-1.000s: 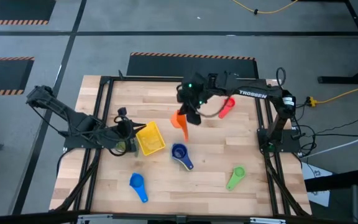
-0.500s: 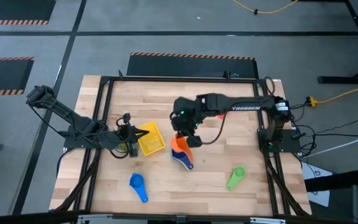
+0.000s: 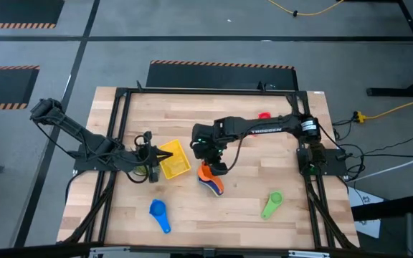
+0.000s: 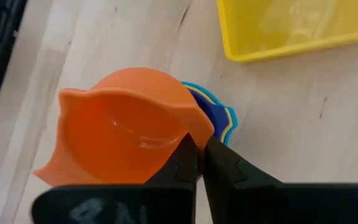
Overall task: Nest measuring cups in basket
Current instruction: Stack the orange measuring cup on top of the dark blue measuring cup
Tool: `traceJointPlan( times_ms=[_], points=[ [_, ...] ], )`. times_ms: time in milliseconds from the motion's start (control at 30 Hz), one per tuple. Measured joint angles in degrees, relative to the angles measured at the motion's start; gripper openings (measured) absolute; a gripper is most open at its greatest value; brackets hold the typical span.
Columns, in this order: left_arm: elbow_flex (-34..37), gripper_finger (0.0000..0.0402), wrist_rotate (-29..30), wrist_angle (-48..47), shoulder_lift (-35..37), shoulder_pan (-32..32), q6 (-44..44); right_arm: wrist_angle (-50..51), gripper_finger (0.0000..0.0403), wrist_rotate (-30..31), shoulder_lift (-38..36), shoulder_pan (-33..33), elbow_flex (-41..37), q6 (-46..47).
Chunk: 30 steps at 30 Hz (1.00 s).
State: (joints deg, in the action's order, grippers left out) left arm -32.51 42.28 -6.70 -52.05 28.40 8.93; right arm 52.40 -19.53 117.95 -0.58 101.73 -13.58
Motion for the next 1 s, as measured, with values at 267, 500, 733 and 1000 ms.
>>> traceJointPlan(
  times_ms=[267, 500, 733, 1000],
  points=[
    [0.00, 0.0010, 0.00, -0.07, 0.00, 0.00, -0.02, 0.53, 0.0016, 0.02, 2.53, 0.00, -0.04, 2.79],
    [0.00, 0.0011, 0.00, -0.15, -0.10, 0.00, -0.04, 0.61, 0.0025, 0.01, 2.56, 0.00, -0.04, 1.58],
    [0.00, 0.0011, 0.00, -0.13, -0.11, 0.00, -0.04, 0.59, 0.0026, 0.02, 2.56, 0.00, -0.04, 1.18],
    [0.00, 0.0011, 0.00, -0.13, -0.11, 0.00, -0.04, 0.59, 0.0028, 2.48, 2.56, 0.02, -0.04, 1.05]
  ],
)
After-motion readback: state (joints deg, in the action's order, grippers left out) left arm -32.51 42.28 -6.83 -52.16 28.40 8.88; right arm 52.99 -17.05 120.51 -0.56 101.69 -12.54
